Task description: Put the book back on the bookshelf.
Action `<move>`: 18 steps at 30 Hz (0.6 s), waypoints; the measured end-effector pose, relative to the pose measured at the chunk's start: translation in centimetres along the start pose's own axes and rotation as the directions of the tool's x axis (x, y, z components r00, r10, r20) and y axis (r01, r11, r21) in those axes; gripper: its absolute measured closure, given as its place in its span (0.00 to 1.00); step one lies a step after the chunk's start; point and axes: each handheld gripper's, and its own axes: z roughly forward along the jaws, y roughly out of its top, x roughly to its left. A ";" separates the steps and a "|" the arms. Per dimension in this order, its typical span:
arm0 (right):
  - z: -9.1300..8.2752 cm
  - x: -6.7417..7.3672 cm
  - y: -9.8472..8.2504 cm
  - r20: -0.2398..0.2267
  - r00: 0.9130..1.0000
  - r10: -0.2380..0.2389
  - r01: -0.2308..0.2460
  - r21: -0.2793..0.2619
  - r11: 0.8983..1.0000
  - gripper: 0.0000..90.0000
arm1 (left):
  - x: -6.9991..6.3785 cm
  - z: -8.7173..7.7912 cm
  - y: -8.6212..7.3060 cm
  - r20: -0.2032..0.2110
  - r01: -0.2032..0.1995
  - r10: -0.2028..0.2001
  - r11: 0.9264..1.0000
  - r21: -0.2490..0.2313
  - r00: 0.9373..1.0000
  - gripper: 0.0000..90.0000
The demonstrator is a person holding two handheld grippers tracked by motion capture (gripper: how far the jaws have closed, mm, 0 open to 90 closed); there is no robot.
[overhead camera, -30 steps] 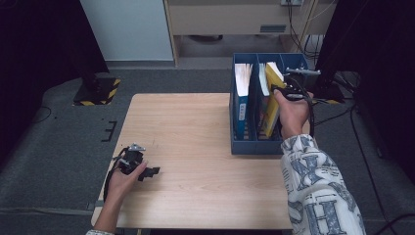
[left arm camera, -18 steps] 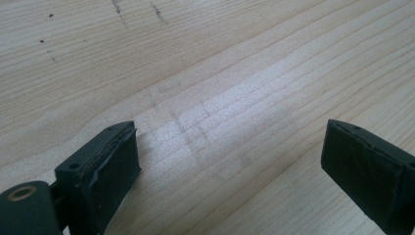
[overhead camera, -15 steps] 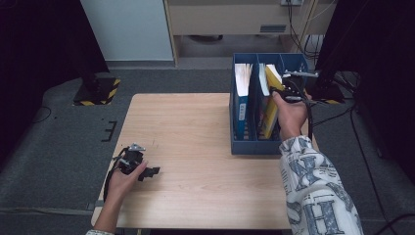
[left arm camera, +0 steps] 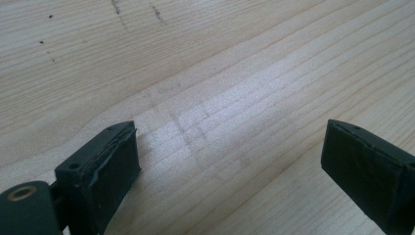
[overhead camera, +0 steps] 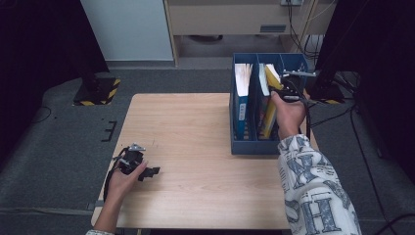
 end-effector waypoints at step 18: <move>0.5 -0.3 -1.5 0.013 0.999 -0.031 0.031 0.003 1.000 0.83 | 0.0 0.0 0.0 -0.002 -0.003 0.003 1.000 0.001 1.000 0.07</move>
